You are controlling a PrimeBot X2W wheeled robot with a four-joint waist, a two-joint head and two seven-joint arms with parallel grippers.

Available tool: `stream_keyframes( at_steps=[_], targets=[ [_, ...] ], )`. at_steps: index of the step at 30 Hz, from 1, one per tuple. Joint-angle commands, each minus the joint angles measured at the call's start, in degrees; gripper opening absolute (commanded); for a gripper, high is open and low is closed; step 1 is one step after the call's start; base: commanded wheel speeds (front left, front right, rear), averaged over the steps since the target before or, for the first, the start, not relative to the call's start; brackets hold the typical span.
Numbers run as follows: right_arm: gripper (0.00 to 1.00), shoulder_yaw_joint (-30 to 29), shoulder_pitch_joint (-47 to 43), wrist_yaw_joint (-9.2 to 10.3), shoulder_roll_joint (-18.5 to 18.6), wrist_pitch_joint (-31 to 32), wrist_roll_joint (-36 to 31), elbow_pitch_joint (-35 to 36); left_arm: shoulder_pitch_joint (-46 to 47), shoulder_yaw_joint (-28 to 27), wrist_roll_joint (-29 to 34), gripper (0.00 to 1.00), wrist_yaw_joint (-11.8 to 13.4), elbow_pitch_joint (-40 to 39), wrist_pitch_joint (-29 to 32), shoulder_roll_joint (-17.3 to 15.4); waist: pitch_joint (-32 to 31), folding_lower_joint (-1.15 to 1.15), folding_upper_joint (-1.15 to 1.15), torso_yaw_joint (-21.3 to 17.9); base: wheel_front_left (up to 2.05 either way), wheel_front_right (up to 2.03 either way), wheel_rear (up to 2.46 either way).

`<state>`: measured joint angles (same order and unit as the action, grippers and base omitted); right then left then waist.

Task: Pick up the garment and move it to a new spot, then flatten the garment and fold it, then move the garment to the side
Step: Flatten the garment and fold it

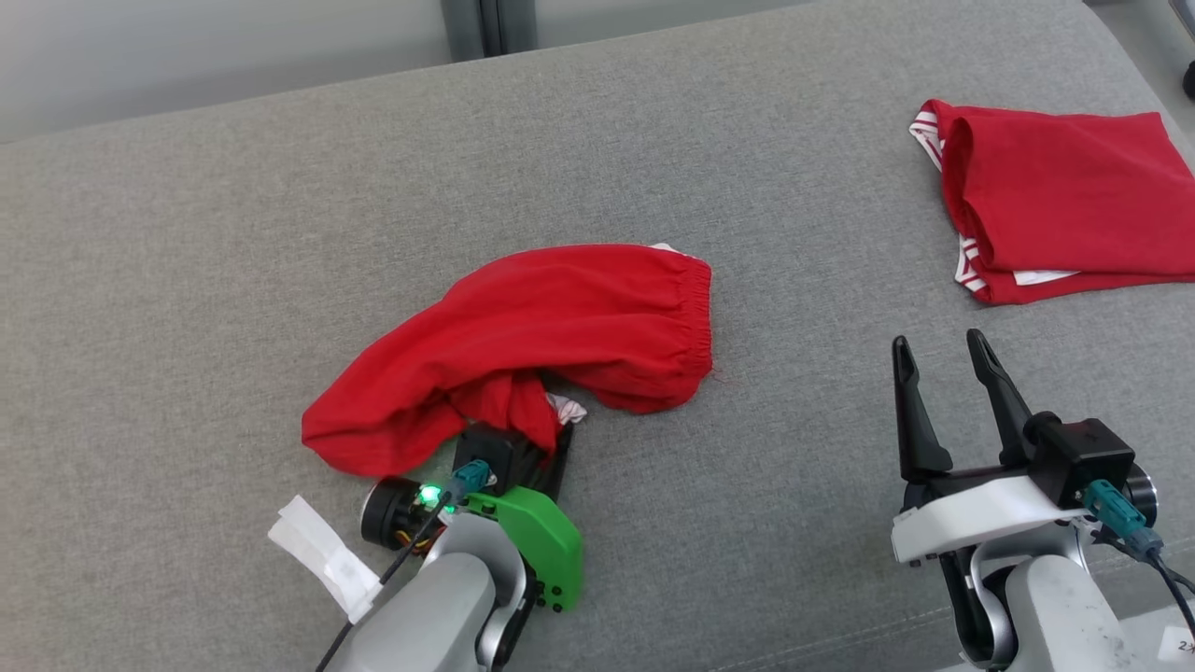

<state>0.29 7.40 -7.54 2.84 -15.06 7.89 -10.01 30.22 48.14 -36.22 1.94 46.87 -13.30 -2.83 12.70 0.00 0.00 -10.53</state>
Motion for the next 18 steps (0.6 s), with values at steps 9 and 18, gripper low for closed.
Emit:
stream_keyframes(
  at_steps=[9,18],
  targets=[
    [1.00,-0.6,-1.9,0.12,0.1,-0.1,-0.2,-0.3,2.5,0.6,2.3,0.00,1.8,-12.3,-1.9,-0.2,-4.9,0.00,0.00,5.1,0.00,0.00,0.00],
    [1.00,-0.7,-4.3,0.12,0.1,-0.1,-0.1,-0.9,-1.9,-5.0,6.3,0.00,3.9,-33.5,-1.9,-3.3,-9.7,0.00,0.00,8.3,0.00,0.00,0.00]
  ],
)
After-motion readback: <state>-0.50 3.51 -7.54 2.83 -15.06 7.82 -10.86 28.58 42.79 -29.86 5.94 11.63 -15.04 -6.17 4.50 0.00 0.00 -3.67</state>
